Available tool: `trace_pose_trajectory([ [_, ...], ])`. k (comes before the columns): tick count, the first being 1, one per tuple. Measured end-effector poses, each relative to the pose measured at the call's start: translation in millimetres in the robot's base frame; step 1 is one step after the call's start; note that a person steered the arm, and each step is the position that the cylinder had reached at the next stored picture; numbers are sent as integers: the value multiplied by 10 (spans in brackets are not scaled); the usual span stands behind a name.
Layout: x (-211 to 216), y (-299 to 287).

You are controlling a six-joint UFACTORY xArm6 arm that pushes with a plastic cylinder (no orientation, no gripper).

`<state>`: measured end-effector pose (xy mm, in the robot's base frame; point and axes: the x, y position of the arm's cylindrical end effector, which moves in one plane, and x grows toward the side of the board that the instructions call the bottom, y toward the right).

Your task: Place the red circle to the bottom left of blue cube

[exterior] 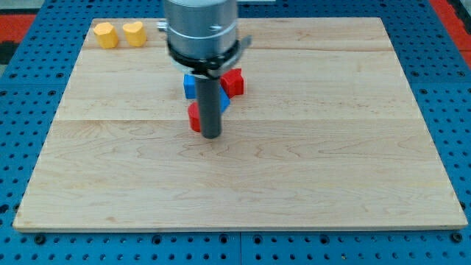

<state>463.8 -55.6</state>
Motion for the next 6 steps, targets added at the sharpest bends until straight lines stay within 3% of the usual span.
trace_pose_trajectory([
  [1, -91, -385],
  [3, -338, -594],
  [4, -416, -1048],
  [5, -685, -1799],
  [6, -1282, -1861],
])
